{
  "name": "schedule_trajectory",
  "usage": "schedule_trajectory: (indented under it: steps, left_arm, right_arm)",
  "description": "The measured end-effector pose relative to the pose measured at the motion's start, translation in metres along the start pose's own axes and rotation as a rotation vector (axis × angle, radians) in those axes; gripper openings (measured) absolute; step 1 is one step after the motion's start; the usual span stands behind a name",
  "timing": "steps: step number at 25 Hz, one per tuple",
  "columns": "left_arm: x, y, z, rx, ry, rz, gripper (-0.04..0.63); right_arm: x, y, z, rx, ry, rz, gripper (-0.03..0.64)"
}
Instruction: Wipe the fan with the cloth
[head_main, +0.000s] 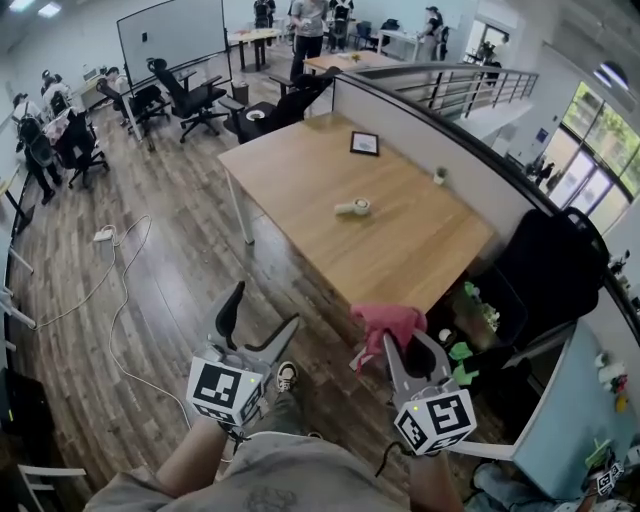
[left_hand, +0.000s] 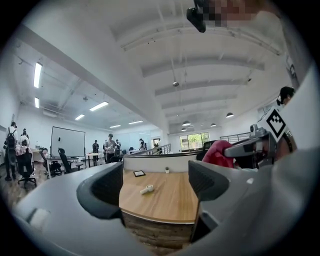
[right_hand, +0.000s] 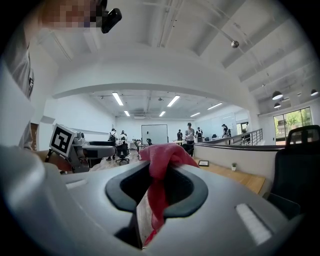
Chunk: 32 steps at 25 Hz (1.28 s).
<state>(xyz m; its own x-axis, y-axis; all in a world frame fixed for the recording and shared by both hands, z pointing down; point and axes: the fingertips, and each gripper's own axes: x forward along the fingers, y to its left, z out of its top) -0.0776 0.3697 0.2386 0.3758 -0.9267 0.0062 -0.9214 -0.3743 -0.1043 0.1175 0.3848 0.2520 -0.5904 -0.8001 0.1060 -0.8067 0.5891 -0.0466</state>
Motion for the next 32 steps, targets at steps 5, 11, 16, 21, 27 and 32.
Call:
schedule_trajectory:
  steps: [5,11,16,21,27,32]
  left_arm:
    - [0.044,0.035,-0.009,-0.002,0.014,-0.019,0.399]
    - [0.103,0.086,-0.019,0.004,0.043,-0.041,0.404]
    - [0.156,0.119,-0.028,0.037,0.083,-0.107,0.421]
    - [0.205,0.152,-0.041,0.042,0.109,-0.165,0.421]
    - [0.257,0.173,-0.062,0.059,0.149,-0.242,0.420]
    - [0.295,0.177,-0.080,0.065,0.182,-0.301,0.420]
  right_arm:
    - [0.052,-0.020,-0.002,0.004,0.026,-0.026,0.083]
    - [0.121,-0.039,0.005,-0.003,0.058,-0.059,0.083]
    - [0.175,-0.061,0.009,-0.014,0.099,-0.119,0.083]
    - [0.223,-0.080,0.017,-0.028,0.120,-0.173,0.083]
    - [0.267,-0.106,0.009,-0.018,0.147,-0.229,0.083]
    - [0.297,-0.132,-0.006,0.009,0.179,-0.266,0.083]
